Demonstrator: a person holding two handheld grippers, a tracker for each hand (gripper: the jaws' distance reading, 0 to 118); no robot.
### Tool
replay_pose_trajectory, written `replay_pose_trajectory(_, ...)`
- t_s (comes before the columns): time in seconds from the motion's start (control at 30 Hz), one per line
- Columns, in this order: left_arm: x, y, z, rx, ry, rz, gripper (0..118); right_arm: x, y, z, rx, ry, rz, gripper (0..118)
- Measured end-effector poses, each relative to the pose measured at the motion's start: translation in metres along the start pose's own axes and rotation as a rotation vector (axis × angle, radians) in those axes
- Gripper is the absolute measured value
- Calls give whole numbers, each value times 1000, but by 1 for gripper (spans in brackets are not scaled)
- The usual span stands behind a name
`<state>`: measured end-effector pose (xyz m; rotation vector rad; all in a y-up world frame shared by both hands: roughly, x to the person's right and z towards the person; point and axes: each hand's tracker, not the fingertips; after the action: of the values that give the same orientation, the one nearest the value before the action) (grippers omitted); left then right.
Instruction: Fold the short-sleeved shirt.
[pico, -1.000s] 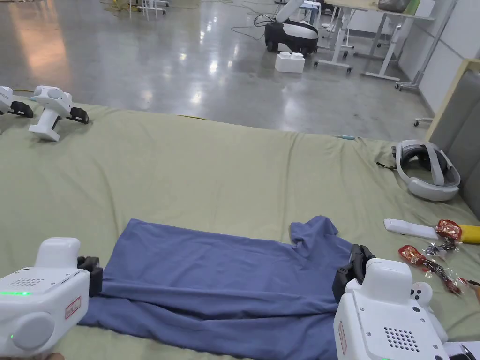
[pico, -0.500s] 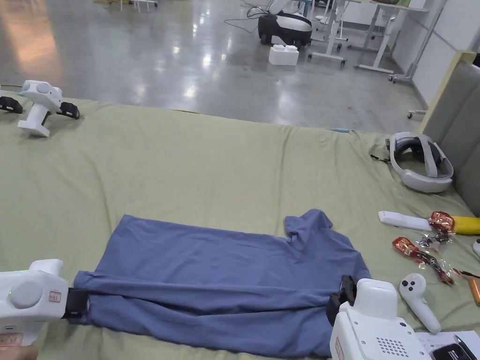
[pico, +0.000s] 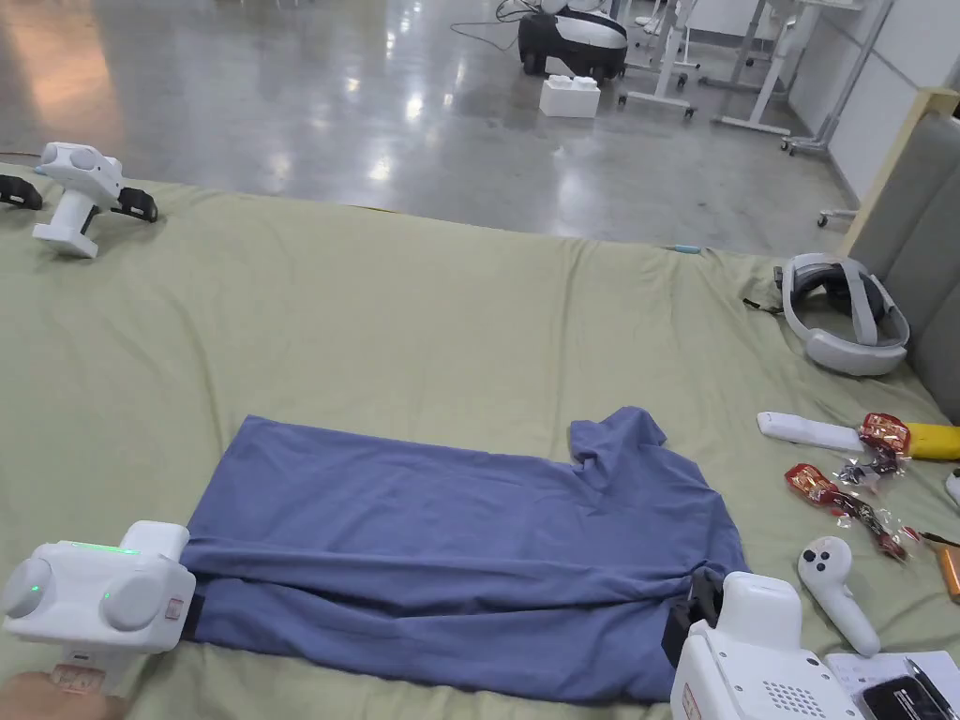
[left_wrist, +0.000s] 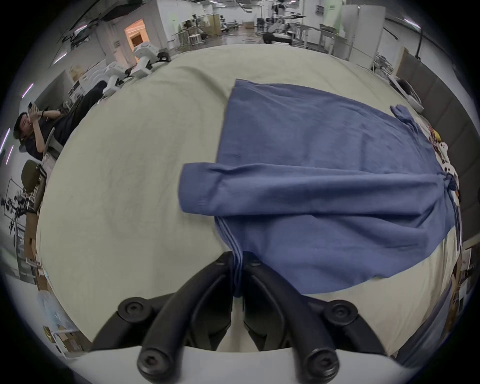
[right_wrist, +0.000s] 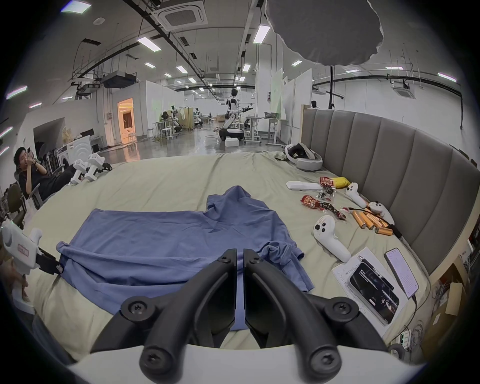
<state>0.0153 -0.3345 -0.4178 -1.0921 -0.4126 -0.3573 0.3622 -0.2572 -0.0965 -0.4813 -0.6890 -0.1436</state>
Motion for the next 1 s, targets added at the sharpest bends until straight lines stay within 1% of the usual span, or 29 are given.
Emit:
replay_pose_trajectory(0.07,-3,-2,3,13,2,6,8,6,-2,-1,-7,-5,5,7)
replay_pose_trajectory(0.17,-15,-3,9,32,-46,54,7,22,0,-3,-23,-26,17,7)
replay_pose_trajectory(0.2,-16,-5,15,38,-61,66,7,29,1,-5,-41,-31,24,8)
replay_pose_trajectory(0.23,-19,-6,18,47,-68,81,7,37,2,-9,-71,-32,33,12)
replay_pose_trajectory(0.27,-23,-8,22,54,-72,85,7,46,2,-13,-111,-30,43,18)
replay_pose_trajectory(0.33,-25,-11,34,85,-80,104,7,63,0,-24,-190,-15,49,39)
replay_pose_trajectory(0.37,-28,-12,37,90,-86,108,7,71,-1,-30,-241,-7,48,54)
replay_pose_trajectory(0.4,-31,-13,40,95,-90,114,7,77,-3,-37,-290,-5,48,66)
replay_pose_trajectory(0.43,-33,-14,42,106,-93,122,7,81,-5,-45,-350,-5,53,66)
replay_pose_trajectory(0.5,-31,-16,51,123,-110,120,7,88,-10,-55,-405,2,51,66)
replay_pose_trajectory(0.6,-28,-18,55,132,-92,96,7,91,-21,-73,-482,25,49,66)
replay_pose_trajectory(0.73,-26,-19,53,130,-83,94,7,86,-36,-100,-599,74,26,64)
replay_pose_trajectory(0.77,-26,-19,52,128,-82,96,7,83,-41,-105,-633,59,44,63)
replay_pose_trajectory(0.8,-25,-20,51,125,-81,99,7,81,-43,-107,-621,56,47,59)
replay_pose_trajectory(0.83,-25,-21,51,125,-78,100,7,79,-45,-105,-587,45,55,58)
replay_pose_trajectory(0.87,-24,-21,51,126,-75,99,7,77,-43,-105,-592,52,61,52)
replay_pose_trajectory(0.93,-23,-21,52,128,-71,99,7,72,-38,-101,-566,106,64,10)
replay_pose_trajectory(0.97,-19,-23,58,131,-71,103,7,68,-36,-95,-562,67,94,10)
replay_pose_trajectory(1.0,-16,-23,63,132,-73,105,7,67,-35,-96,-583,70,125,10)
